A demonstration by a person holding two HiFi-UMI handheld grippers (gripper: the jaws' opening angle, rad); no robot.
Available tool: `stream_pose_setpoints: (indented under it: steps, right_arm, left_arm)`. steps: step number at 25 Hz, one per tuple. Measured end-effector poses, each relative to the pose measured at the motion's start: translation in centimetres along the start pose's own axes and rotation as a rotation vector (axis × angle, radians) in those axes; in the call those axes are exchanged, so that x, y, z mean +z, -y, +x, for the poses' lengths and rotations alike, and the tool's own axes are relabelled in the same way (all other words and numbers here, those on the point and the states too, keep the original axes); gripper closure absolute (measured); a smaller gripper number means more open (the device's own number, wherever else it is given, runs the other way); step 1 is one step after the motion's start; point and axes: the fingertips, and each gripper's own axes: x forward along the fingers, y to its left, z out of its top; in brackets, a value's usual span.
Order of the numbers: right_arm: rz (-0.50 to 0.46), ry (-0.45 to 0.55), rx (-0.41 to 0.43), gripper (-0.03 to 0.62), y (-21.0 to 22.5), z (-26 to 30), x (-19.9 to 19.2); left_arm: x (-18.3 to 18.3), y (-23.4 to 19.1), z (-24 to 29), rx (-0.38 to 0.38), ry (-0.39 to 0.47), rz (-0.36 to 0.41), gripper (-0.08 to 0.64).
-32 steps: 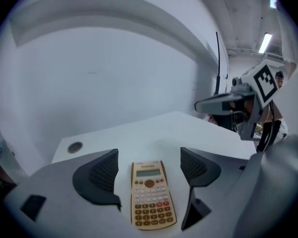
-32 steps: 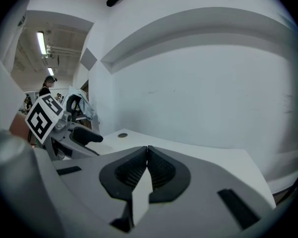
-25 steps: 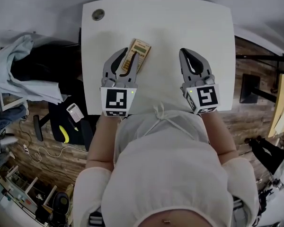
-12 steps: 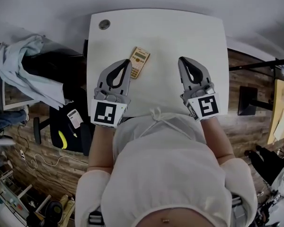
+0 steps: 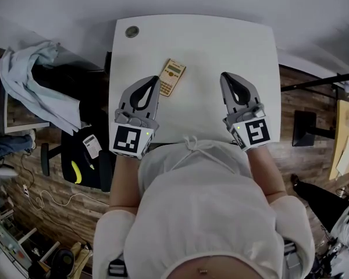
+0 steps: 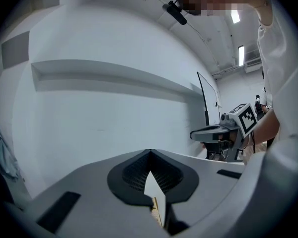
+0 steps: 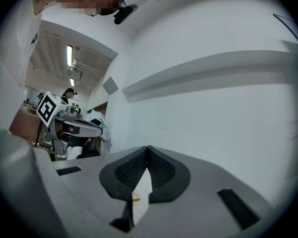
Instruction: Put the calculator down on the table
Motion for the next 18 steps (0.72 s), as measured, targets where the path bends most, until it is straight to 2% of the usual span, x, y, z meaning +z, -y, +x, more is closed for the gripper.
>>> stream_pose_setpoints:
  steps: [2,5,14,18]
  right_arm:
    - [0.003,-0.004,0.003,0.592,-0.2,0.0,-0.1]
    - [0.009,-0.009,-0.003,0.591,-0.3,0.2,-0.2]
    - [-0.012,-0.035,0.0,0.592,-0.8,1.0,-0.7]
    - [-0.004,-0.045,-0.001,0.592,-0.6,1.4,-1.1]
  left_arm:
    - [-0.1,0.0,-0.2,-0.003,0.001,0.001,0.543]
    - [-0.6,0.0,-0.5,0.001,-0.05,-0.017,0.543]
    - [-0.1,-0.9,-0.3,0.027,0.003,-0.022,0.543]
    - [-0.8,-0.9,0.1,0.018,-0.012,-0.023,0.543]
